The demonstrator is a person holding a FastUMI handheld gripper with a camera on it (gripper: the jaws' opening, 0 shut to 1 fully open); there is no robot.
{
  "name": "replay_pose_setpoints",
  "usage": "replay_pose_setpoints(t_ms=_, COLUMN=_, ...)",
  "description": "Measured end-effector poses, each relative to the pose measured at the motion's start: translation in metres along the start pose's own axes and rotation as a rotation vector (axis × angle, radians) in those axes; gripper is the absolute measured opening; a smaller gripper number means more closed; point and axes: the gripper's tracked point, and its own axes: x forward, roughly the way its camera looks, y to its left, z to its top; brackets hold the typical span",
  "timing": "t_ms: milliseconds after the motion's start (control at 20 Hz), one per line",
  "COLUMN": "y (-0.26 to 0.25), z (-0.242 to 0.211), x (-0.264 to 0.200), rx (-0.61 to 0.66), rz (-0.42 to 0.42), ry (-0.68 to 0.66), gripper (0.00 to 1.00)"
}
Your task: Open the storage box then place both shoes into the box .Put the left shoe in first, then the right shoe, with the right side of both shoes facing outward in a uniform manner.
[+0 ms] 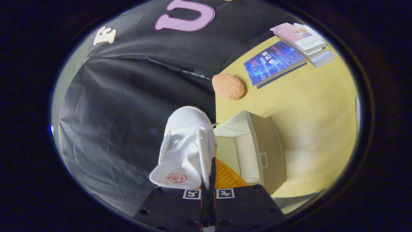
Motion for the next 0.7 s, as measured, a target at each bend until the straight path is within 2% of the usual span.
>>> replay_pose_setpoints(t_ms=250, y=-0.019, z=-0.028, x=0.062, rx=-0.067, rz=-0.162, ry=0.018, gripper=0.04)
replay_pose_setpoints(t_ms=700, y=-0.054, z=-0.058, x=0.106, rx=-0.097, rz=-0.29, ry=0.091, gripper=0.07)
